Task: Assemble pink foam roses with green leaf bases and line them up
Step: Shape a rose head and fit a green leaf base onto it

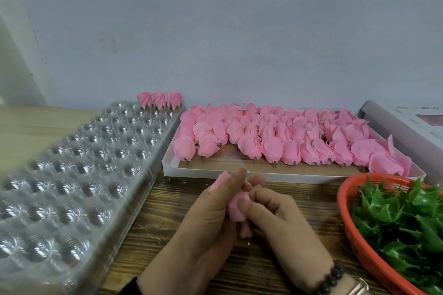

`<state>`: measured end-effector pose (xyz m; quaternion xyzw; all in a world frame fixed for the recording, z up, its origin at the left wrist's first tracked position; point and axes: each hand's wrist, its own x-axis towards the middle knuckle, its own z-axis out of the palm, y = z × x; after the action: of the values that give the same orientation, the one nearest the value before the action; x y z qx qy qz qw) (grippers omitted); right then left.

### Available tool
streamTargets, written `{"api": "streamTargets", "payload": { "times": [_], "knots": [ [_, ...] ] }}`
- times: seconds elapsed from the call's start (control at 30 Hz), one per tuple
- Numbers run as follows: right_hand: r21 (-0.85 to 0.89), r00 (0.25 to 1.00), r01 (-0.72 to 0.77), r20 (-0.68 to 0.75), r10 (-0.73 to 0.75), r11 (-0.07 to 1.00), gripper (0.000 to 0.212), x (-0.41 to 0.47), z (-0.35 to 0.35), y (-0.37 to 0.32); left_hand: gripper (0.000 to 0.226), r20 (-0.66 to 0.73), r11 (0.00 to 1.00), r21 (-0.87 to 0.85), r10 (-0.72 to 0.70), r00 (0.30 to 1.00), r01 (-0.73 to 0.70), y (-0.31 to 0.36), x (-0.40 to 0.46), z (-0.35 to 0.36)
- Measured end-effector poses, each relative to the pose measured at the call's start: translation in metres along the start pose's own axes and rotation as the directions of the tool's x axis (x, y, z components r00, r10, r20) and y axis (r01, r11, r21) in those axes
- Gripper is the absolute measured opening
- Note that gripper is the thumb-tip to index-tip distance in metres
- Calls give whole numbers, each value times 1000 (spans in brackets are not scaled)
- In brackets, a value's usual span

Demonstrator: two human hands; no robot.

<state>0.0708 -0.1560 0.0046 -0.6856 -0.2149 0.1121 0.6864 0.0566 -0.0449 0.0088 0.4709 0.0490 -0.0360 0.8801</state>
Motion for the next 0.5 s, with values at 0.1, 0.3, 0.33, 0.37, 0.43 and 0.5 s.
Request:
{"api": "streamTargets", "payload": {
  "times": [0.1,0.3,0.33,0.37,0.43,0.5],
  "knots": [
    [67,999,9,-33,-6,998,16,1,1,0,20,-34,995,81,67,997,-64,3,1,-3],
    [-132,970,118,-196,-142,984,25,2,-7,6,17,7,674,670,415,910,-313,11,3,-19],
    [-178,975,134,-154,-162,975,31,2,-7,6,17,41,628,712,410,911,-315,13,3,-20],
    [-224,979,154,-97,-179,962,35,1,-7,5,25,61,602,742,379,923,-296,13,4,-20],
    [-281,978,199,3,-207,939,39,0,-6,4,62,95,563,787,294,951,-253,12,6,-21],
    [-292,976,220,70,-208,931,42,0,-7,3,89,147,477,842,244,959,-251,9,7,-23]
  ]
}}
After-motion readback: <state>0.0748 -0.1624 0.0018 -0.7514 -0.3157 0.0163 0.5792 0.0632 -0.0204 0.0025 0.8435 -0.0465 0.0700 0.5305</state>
